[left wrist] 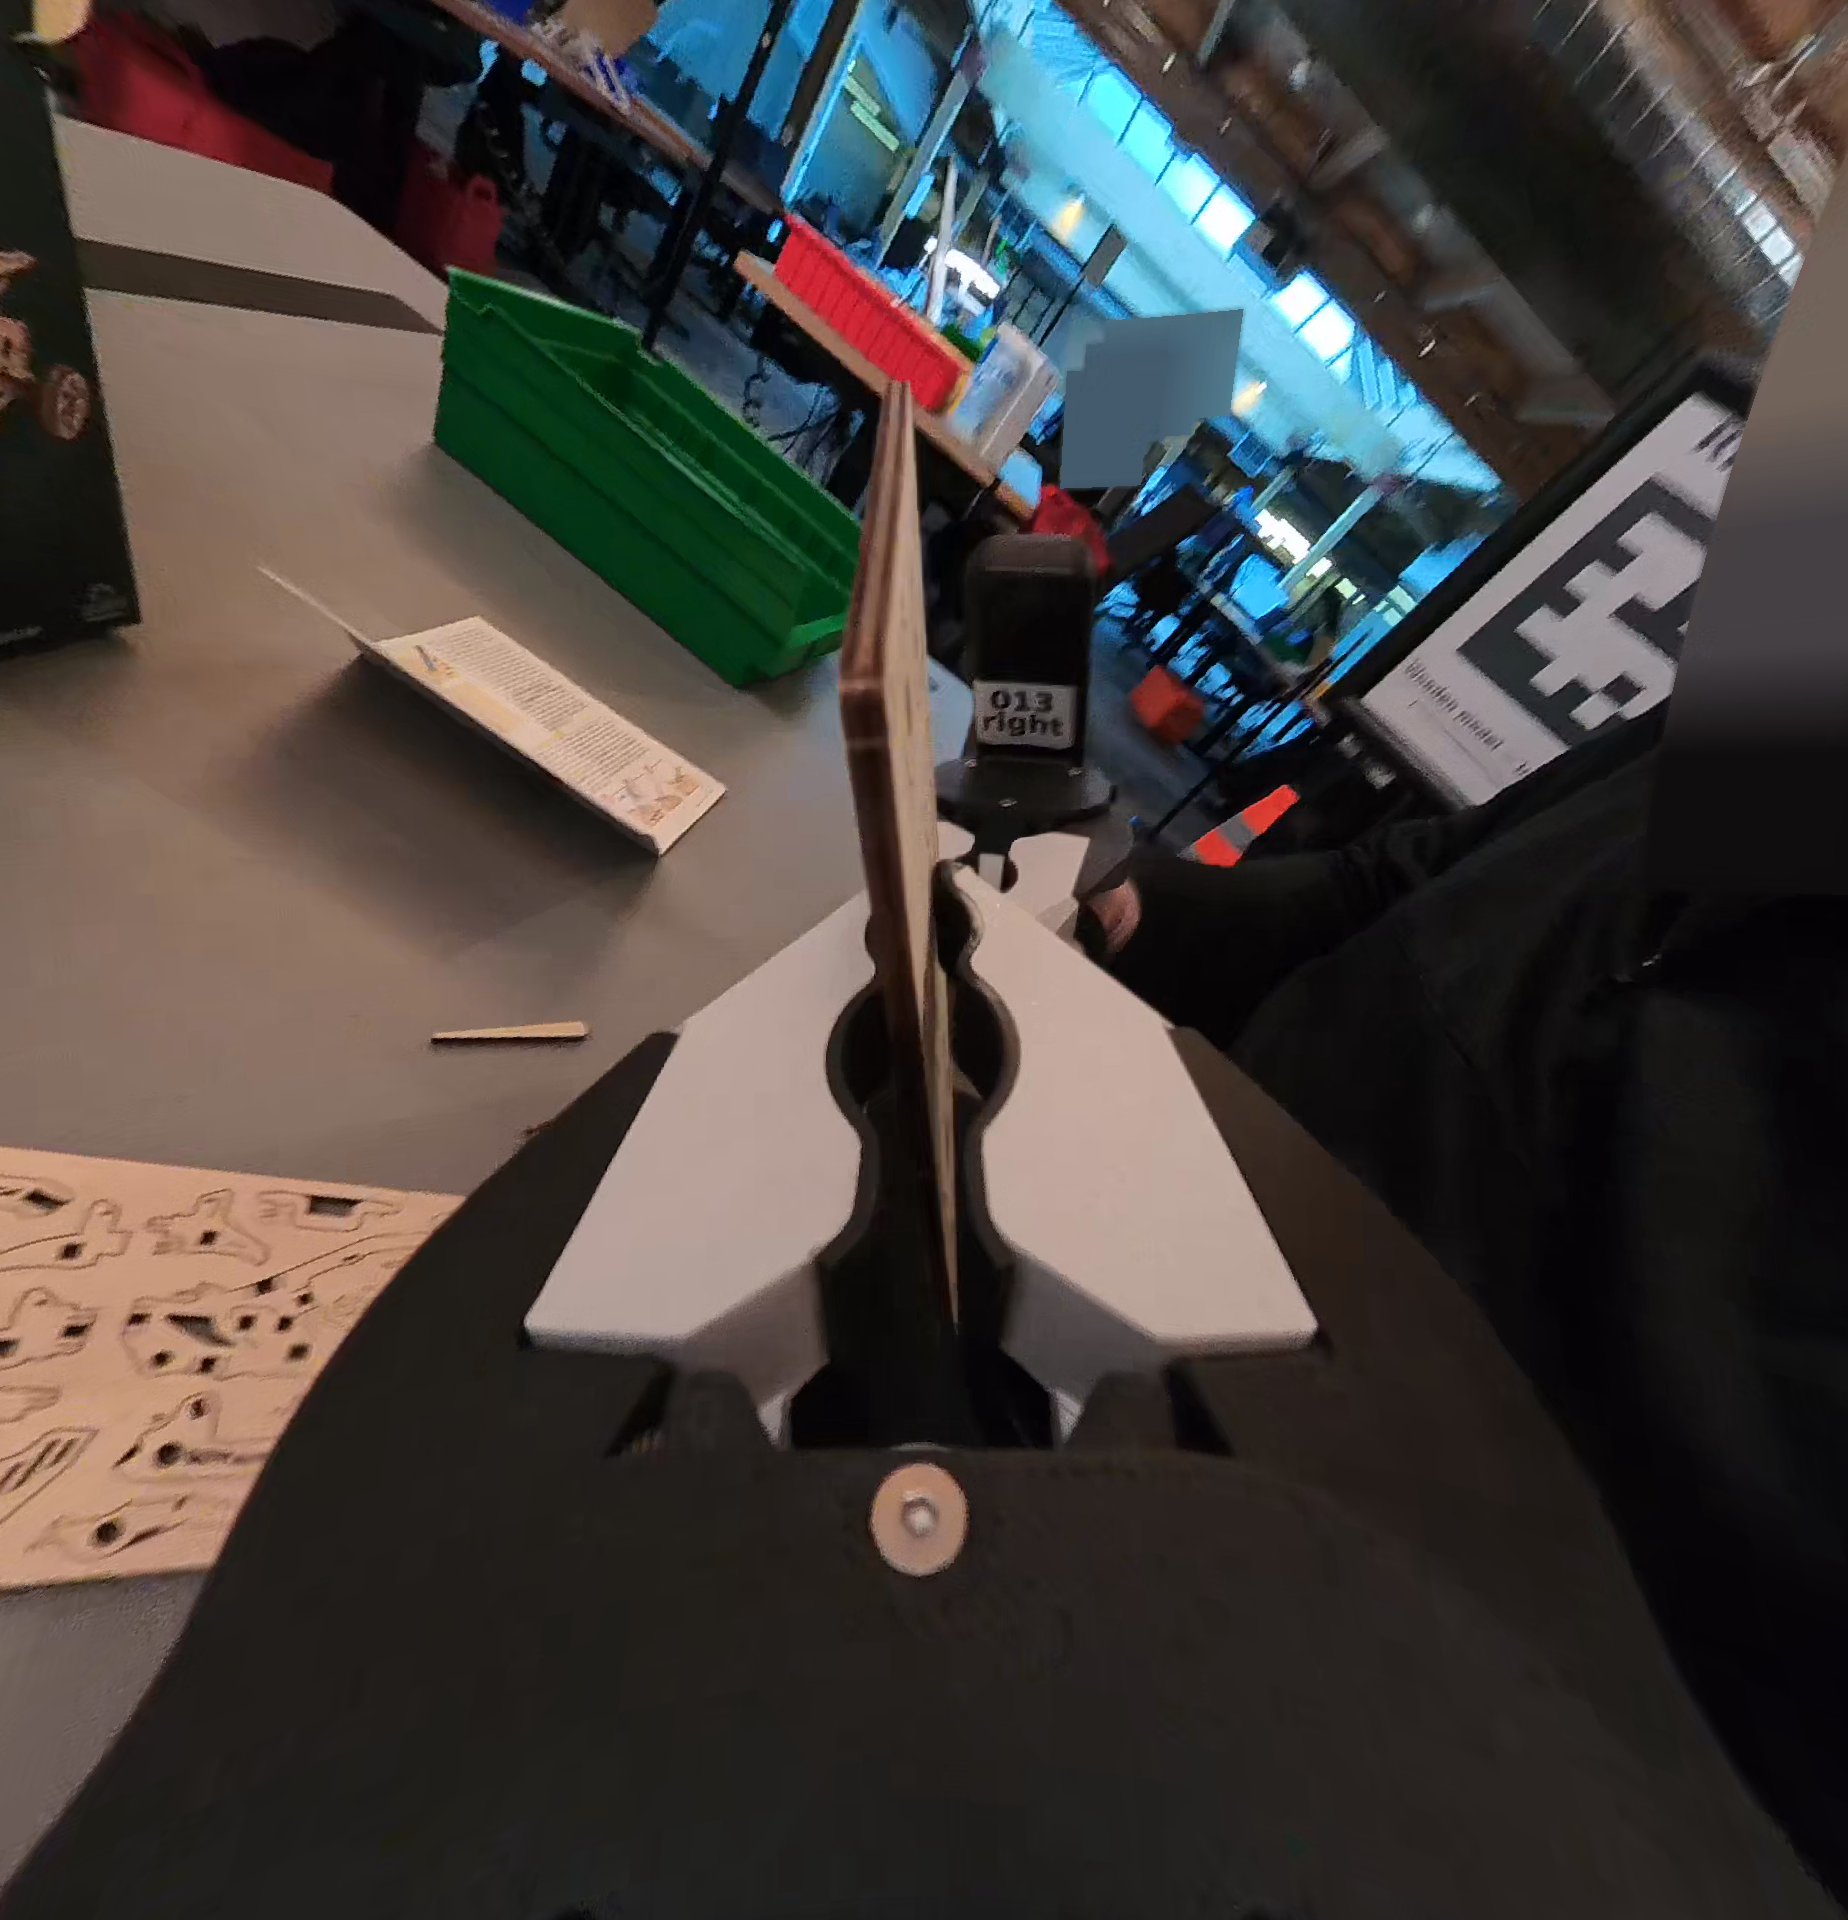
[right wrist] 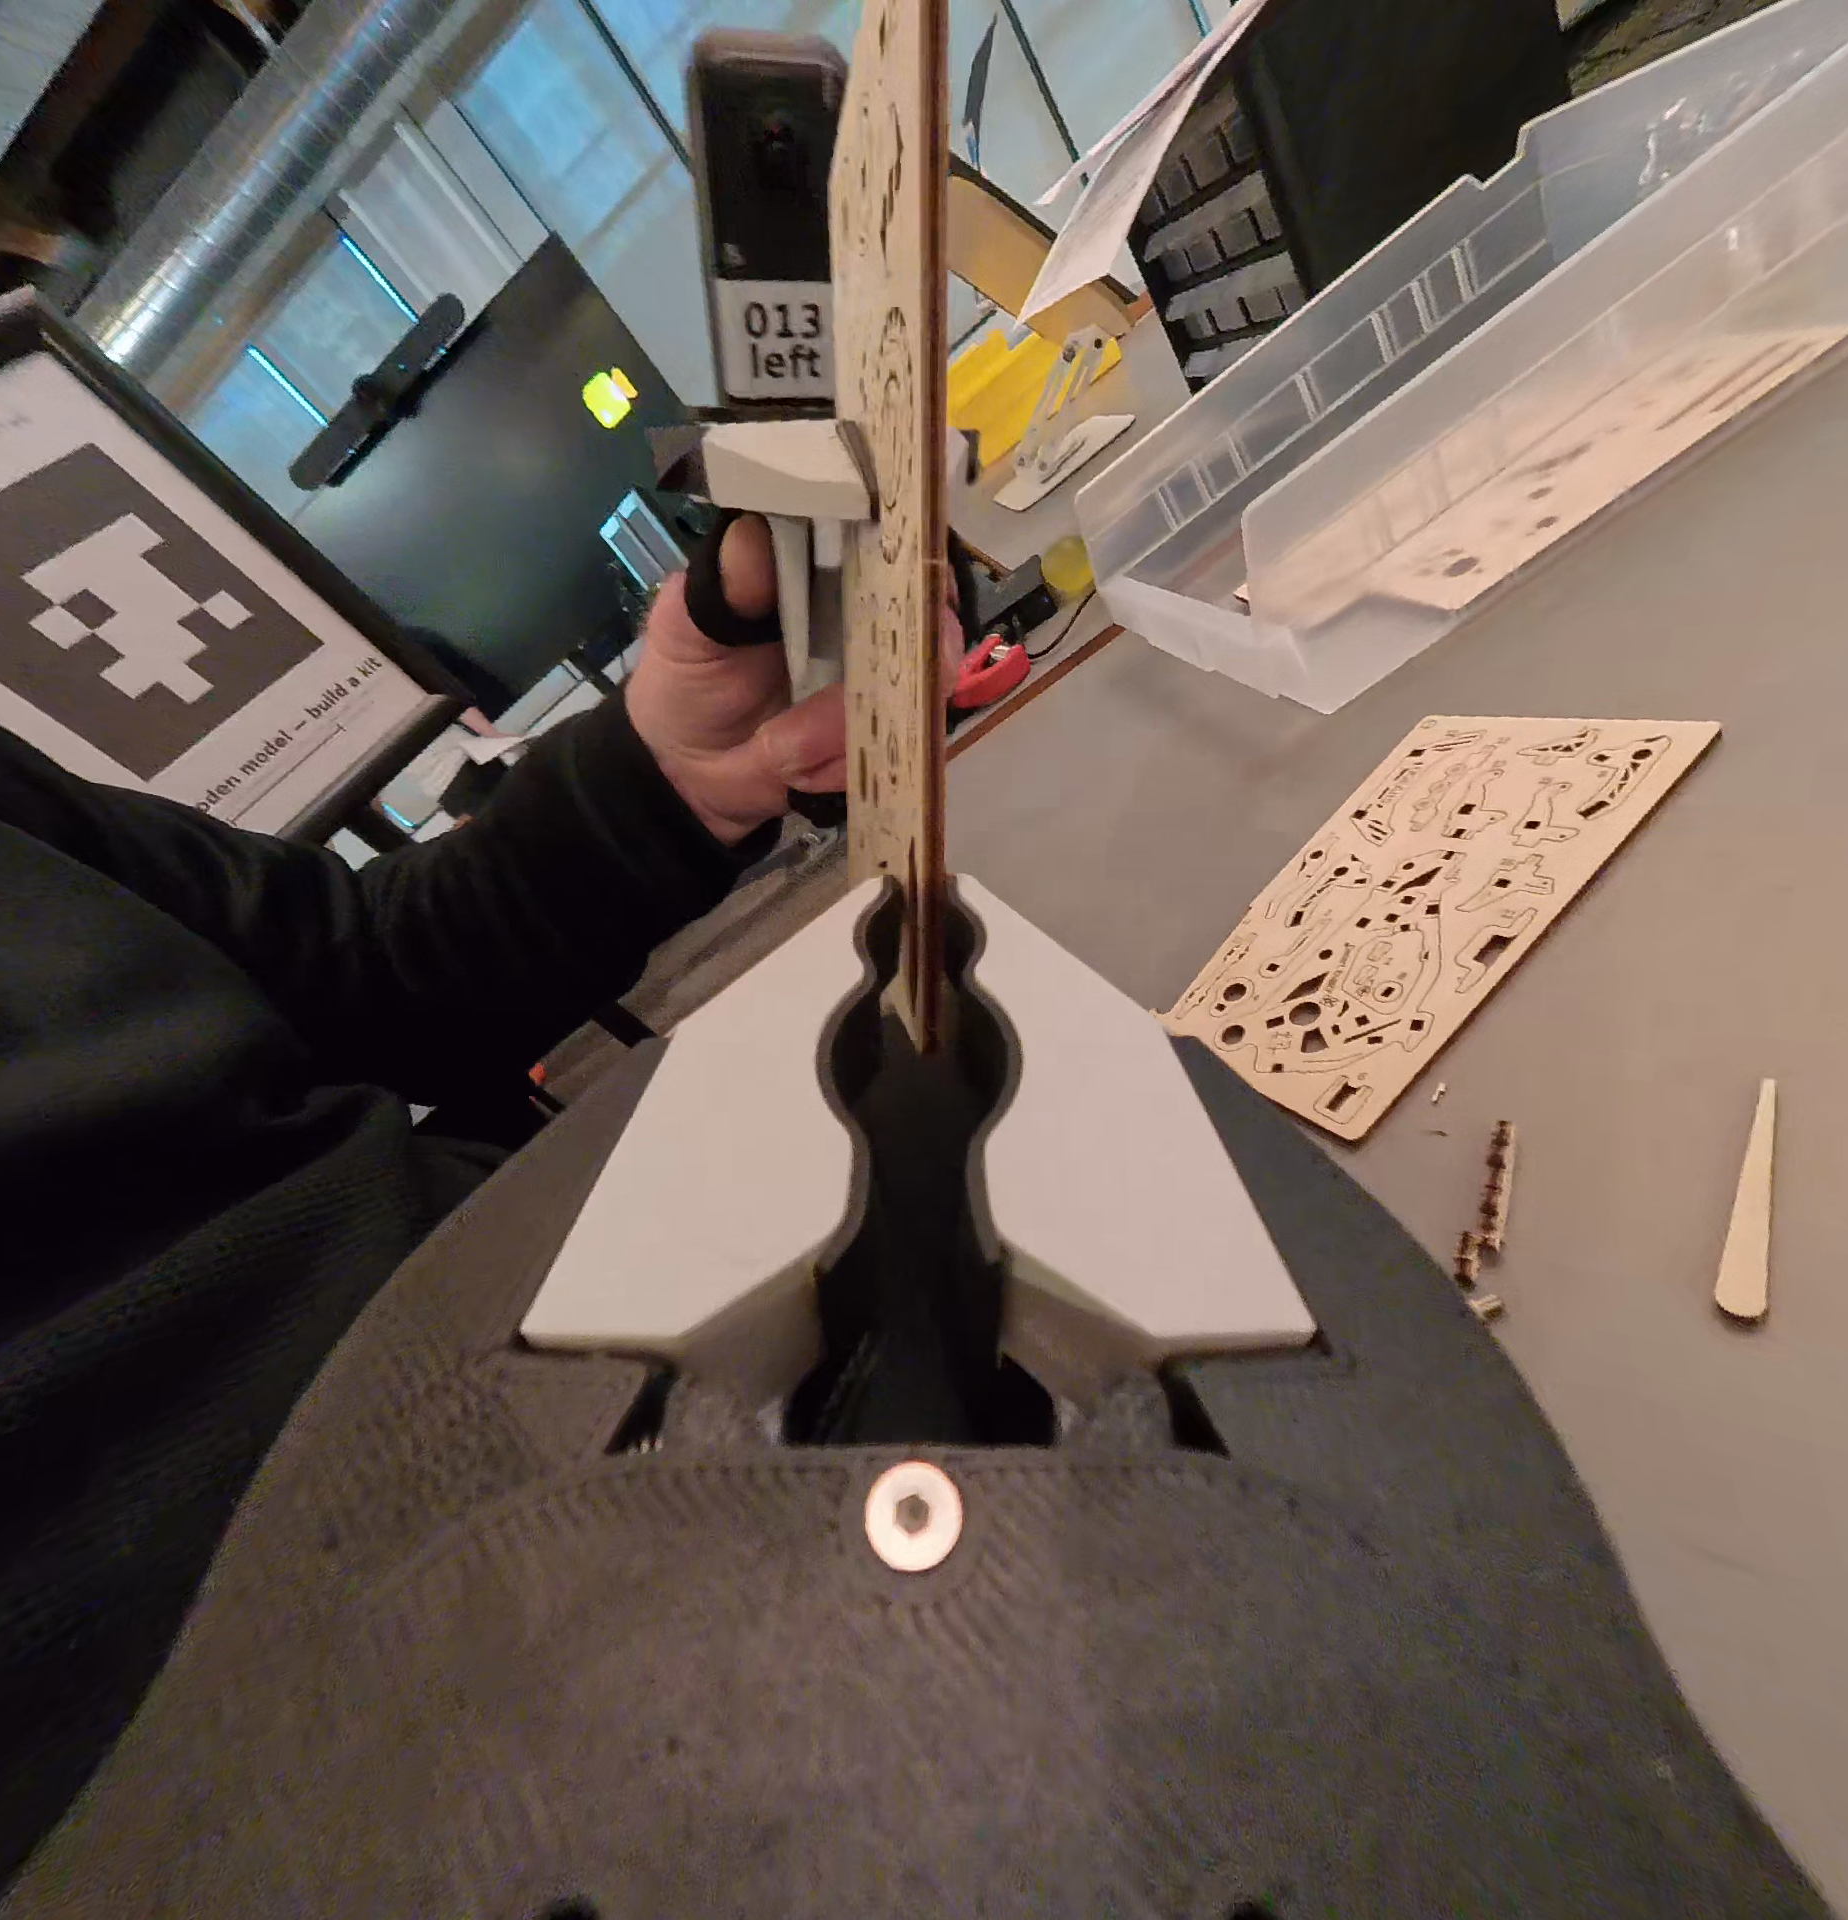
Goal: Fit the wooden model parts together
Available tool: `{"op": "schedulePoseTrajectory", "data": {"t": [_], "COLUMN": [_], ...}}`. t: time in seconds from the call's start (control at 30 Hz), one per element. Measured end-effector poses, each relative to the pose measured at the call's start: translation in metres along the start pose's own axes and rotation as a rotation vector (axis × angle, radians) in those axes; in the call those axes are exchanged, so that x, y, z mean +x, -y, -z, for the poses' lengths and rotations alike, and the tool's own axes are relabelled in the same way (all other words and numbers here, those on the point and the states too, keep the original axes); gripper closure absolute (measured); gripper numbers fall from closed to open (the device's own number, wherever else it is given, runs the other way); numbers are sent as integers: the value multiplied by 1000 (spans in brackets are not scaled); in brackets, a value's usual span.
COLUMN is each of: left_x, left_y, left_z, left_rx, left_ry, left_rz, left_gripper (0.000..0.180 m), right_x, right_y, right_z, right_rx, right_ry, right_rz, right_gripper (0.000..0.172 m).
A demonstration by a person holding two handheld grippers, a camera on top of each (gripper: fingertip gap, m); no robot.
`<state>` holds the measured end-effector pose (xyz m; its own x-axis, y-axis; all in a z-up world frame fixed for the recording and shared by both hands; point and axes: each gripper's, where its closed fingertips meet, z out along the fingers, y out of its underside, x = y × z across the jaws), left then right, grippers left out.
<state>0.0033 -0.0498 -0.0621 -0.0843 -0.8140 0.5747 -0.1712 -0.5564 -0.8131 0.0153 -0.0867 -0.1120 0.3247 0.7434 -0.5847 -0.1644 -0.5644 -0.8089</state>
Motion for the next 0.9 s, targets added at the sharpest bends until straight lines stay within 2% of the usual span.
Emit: {"op": "schedulePoseTrajectory", "data": {"t": [0.03,0.1,0.2,0.4,0.5,0.57,0.67,0.9], "left_x": [0,0,-17,-89,-126,-153,-198,-257], "left_y": [1,9,26,66,85,85,80,53], "left_z": [2,13,45,138,167,178,195,196], "left_rx": [-17,-14,-17,-132,-166,-234,-343,-453], "left_ry": [18,54,191,593,672,696,820,846], "left_rz": [-20,-49,-70,-97,-84,-36,-33,120], "left_gripper": [179,179,179,179,179,179,178,179], "right_x": [3,7,14,7,7,11,16,22], "right_y": [-1,-6,-13,-35,-46,-50,-54,-56], "right_z": [0,2,5,-4,-8,-8,-6,-3], "right_rx": [-8,-43,-89,-224,-276,-301,-329,-344], "right_ry": [-21,-49,-99,-121,-132,-149,-175,-188], "right_rz": [4,27,91,284,333,358,398,416], "right_gripper": [165,153,155,161,162,162,163,163]}}
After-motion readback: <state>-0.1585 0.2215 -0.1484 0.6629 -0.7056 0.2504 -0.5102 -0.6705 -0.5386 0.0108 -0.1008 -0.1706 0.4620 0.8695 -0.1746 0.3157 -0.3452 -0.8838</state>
